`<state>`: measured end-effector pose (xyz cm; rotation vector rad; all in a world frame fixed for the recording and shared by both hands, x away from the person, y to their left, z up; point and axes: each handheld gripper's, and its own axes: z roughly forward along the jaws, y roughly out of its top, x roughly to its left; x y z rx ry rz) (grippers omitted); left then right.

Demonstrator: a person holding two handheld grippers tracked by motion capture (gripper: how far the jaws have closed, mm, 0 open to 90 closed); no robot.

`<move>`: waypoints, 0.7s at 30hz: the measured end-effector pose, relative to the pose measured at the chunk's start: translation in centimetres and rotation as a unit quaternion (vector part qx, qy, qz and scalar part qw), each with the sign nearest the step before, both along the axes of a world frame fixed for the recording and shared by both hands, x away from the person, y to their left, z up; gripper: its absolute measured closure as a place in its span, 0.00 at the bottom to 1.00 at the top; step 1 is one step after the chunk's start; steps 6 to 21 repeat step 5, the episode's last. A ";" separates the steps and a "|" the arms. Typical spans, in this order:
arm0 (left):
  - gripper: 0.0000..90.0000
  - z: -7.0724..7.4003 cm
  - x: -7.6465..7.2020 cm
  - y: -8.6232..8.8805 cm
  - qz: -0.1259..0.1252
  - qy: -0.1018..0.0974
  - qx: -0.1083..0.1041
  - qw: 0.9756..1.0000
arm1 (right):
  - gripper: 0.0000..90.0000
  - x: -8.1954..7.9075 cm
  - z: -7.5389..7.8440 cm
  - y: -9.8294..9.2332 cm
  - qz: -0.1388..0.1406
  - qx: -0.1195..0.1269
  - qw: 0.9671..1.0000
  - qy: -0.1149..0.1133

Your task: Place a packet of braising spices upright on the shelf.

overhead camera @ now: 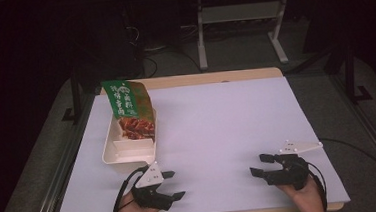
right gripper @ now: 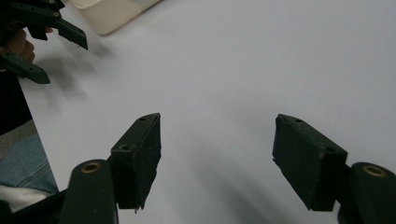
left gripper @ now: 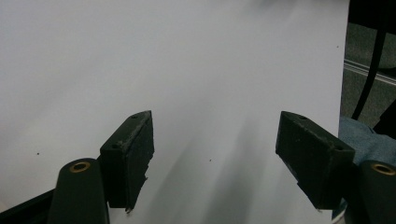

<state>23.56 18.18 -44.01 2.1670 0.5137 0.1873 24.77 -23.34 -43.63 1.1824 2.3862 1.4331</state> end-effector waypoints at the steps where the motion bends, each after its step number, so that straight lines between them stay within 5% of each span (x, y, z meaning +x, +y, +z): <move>1: 0.30 0.0 0.0 0.0 -0.002 -0.002 0.002 1.000 | 0.35 0.0 -0.1 0.1 0.000 -0.002 1.000 -0.001; 21: 0.29 0.0 0.0 0.0 -0.004 -0.005 0.004 1.000 | 0.33 0.1 -0.2 0.1 -0.002 -0.007 1.000 -0.005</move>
